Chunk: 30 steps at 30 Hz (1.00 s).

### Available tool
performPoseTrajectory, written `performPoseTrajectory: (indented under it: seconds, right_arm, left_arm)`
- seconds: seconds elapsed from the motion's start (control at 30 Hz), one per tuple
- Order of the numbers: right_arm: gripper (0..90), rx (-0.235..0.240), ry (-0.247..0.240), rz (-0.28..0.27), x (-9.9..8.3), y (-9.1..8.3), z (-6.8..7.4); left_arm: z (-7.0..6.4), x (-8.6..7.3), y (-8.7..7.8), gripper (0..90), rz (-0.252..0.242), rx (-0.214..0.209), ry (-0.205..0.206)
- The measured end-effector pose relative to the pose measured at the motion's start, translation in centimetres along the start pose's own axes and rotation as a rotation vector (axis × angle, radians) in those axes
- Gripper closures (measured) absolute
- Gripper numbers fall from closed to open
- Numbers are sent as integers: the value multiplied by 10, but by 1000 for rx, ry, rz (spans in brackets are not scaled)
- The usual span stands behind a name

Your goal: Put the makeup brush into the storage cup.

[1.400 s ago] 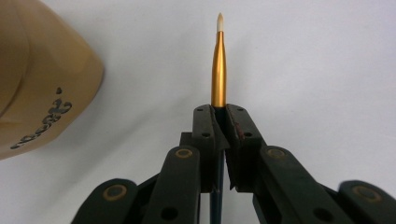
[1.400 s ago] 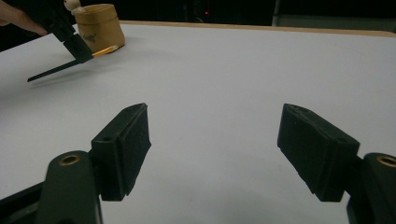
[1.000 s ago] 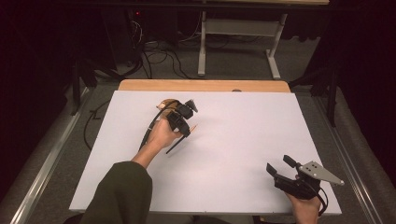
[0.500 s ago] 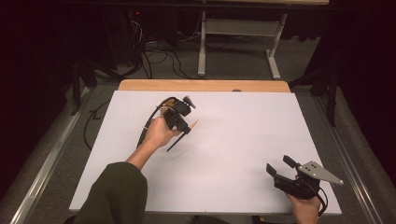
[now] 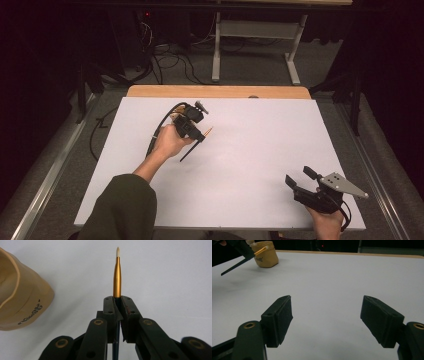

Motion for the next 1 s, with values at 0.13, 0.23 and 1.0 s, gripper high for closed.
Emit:
performPoseTrajectory:
  seconds: [0.13,0.23,1.0]
  right_arm:
    - [273,3,-11,-3,0,0,0]
    - [273,1,-6,2,0,0,0]
    - [276,1,-8,5,0,1,0]
  left_arm:
    - [0,1,-4,832,-28,-8,-3]
    - [-1,1,-8,832,-49,-11,-1]
    - [-3,5,-27,832,-152,-9,14]
Point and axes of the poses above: each handheld gripper's, and its own axes: y roughly forward along the jaws, x roughly out of its top, z roughly to its left, the point moved 3 cm from there along y, roughly forward along the jaws, and after that the axes turned 1 degree about -y, right-handed, at the moved point
